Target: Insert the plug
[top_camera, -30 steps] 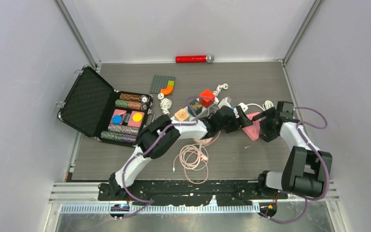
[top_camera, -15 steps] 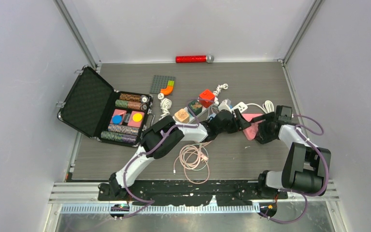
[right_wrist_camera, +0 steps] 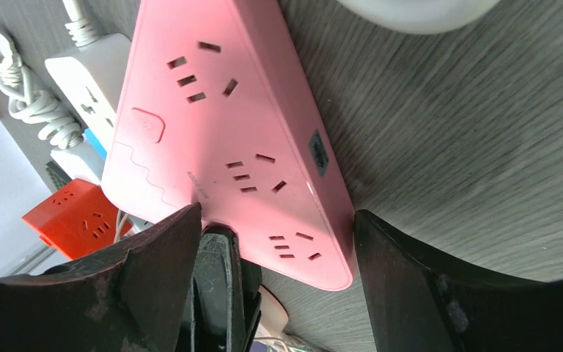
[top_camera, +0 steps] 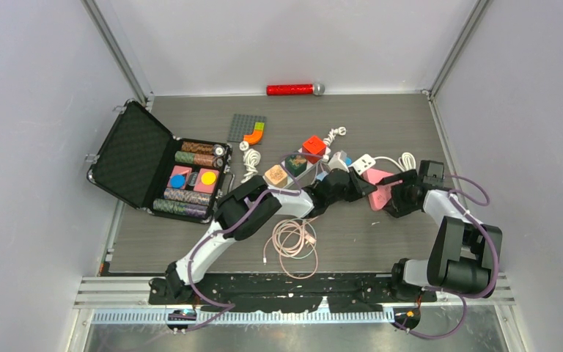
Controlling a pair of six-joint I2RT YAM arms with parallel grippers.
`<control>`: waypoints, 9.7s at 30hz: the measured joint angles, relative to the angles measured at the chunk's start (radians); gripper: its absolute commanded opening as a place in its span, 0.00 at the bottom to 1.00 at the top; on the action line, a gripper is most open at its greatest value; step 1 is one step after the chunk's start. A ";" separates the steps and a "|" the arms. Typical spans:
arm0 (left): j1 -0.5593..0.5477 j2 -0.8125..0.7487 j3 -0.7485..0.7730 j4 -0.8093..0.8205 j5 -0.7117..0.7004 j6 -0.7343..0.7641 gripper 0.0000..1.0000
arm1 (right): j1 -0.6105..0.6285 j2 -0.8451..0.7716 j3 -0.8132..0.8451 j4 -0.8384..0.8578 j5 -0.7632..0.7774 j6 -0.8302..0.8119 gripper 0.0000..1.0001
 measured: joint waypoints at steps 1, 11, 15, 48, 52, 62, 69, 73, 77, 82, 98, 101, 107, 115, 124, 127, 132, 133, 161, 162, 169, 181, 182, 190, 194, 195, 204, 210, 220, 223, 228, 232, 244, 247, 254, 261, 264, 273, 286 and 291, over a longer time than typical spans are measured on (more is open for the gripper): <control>0.001 0.000 0.000 0.010 0.000 -0.006 0.00 | -0.002 -0.003 0.000 0.003 -0.004 0.000 0.80; 0.020 -0.029 -0.064 0.061 0.015 -0.023 0.00 | 0.000 -0.080 0.002 -0.034 -0.010 -0.036 0.93; 0.045 -0.067 -0.079 0.009 0.061 -0.024 0.00 | 0.000 -0.185 0.003 -0.046 -0.018 -0.088 0.94; 0.229 -0.245 -0.130 -0.046 0.465 -0.184 0.00 | -0.006 -0.299 -0.101 0.226 -0.311 -0.129 0.93; 0.238 -0.246 -0.154 -0.028 0.488 -0.202 0.00 | -0.007 -0.299 -0.144 0.343 -0.315 -0.080 0.88; 0.234 -0.246 -0.189 0.071 0.525 -0.278 0.00 | -0.006 -0.240 -0.227 0.606 -0.360 0.035 0.72; 0.234 -0.246 -0.198 0.087 0.527 -0.301 0.13 | -0.008 -0.195 -0.239 0.717 -0.394 0.095 0.22; 0.240 -0.247 -0.201 0.086 0.534 -0.326 0.55 | -0.011 -0.175 -0.239 0.769 -0.421 0.141 0.06; 0.240 -0.254 -0.203 0.009 0.507 -0.218 0.68 | -0.010 -0.162 -0.238 0.768 -0.423 0.134 0.05; 0.254 -0.331 -0.267 -0.082 0.453 -0.076 0.71 | -0.010 -0.125 -0.236 0.752 -0.416 0.135 0.05; 0.287 -0.399 -0.333 -0.145 0.391 0.046 0.70 | -0.010 0.045 -0.132 0.724 -0.379 0.187 0.06; 0.286 -0.400 -0.333 -0.144 0.391 0.047 0.71 | -0.009 0.066 -0.121 0.717 -0.366 0.191 0.05; 0.286 -0.400 -0.333 -0.143 0.391 0.045 0.70 | -0.006 0.120 -0.121 0.739 -0.364 0.214 0.06; 0.286 -0.400 -0.333 -0.145 0.391 0.046 0.70 | -0.002 0.154 -0.124 0.800 -0.361 0.225 0.05; 0.286 -0.400 -0.333 -0.148 0.391 0.046 0.70 | 0.003 0.155 -0.163 0.887 -0.332 0.235 0.05; 0.286 -0.400 -0.333 -0.148 0.391 0.045 0.70 | 0.003 0.161 -0.173 0.902 -0.309 0.235 0.05; 0.286 -0.400 -0.333 -0.148 0.391 0.039 0.70 | 0.003 0.186 -0.200 0.960 -0.296 0.252 0.05; 0.286 -0.401 -0.333 -0.148 0.392 0.037 0.70 | 0.003 0.191 -0.200 0.967 -0.298 0.255 0.05; 0.250 -0.380 -0.132 -0.160 0.380 0.131 0.67 | -0.003 0.245 -0.180 0.965 -0.318 0.156 0.45; 0.248 -0.369 -0.098 -0.168 0.374 0.146 0.67 | -0.003 0.249 -0.178 0.967 -0.320 0.156 0.45; 0.246 -0.252 0.104 -0.263 0.351 0.245 0.63 | -0.004 0.258 -0.161 0.958 -0.333 0.121 0.38; 0.249 -0.073 0.309 -0.581 0.391 0.385 0.60 | -0.004 0.251 -0.152 0.933 -0.348 0.069 0.39; 0.249 -0.066 0.330 -0.595 0.393 0.389 0.60 | -0.004 0.251 -0.152 0.933 -0.348 0.067 0.39; 0.249 -0.055 0.380 -0.656 0.383 0.412 0.59 | -0.004 0.252 -0.139 0.875 -0.332 0.045 0.64; 0.249 -0.033 0.418 -0.723 0.375 0.438 0.58 | -0.007 0.266 -0.139 0.805 -0.313 0.033 0.66; 0.249 -0.024 0.431 -0.740 0.375 0.445 0.58 | -0.007 0.266 -0.137 0.795 -0.313 0.031 0.65; 0.248 0.006 0.461 -0.818 0.357 0.476 0.59 | -0.008 0.266 -0.114 0.753 -0.319 0.020 0.54; 0.247 0.011 0.480 -0.845 0.348 0.487 0.67 | -0.008 0.273 -0.103 0.747 -0.328 0.006 0.49; 0.241 0.010 0.482 -0.830 0.327 0.530 0.80 | -0.005 0.277 -0.073 0.710 -0.333 -0.028 0.50; 0.240 -0.001 0.454 -0.793 0.327 0.538 0.83 | -0.004 0.272 -0.060 0.683 -0.332 -0.042 0.51; 0.237 -0.008 0.440 -0.771 0.322 0.541 0.86 | 0.002 0.258 -0.032 0.618 -0.320 -0.073 0.51; 0.235 -0.008 0.434 -0.754 0.316 0.551 0.87 | 0.005 0.256 0.004 0.553 -0.310 -0.098 0.44; 0.231 -0.037 0.334 -0.588 0.238 0.563 0.91 | 0.010 0.276 0.097 0.399 -0.295 -0.145 0.27; 0.232 -0.037 0.326 -0.577 0.222 0.564 0.91 | 0.010 0.284 0.108 0.378 -0.295 -0.151 0.26; 0.235 -0.032 0.373 -0.653 0.194 0.553 0.82 | 0.010 0.284 0.122 0.348 -0.290 -0.158 0.25; 0.243 -0.019 0.391 -0.657 0.225 0.508 0.77 | 0.011 0.277 0.122 0.343 -0.289 -0.164 0.26; 0.241 -0.010 0.391 -0.657 0.234 0.502 0.77 | 0.011 0.275 0.122 0.340 -0.288 -0.169 0.26; 0.220 0.038 0.466 -0.722 0.238 0.484 0.74 | 0.011 0.270 0.119 0.338 -0.290 -0.182 0.27; 0.207 0.042 0.510 -0.781 0.221 0.496 0.54 | 0.008 0.248 0.097 0.337 -0.290 -0.186 0.32; 0.192 0.045 0.532 -0.814 0.236 0.501 0.50 | -0.005 0.248 0.090 0.342 -0.297 -0.178 0.32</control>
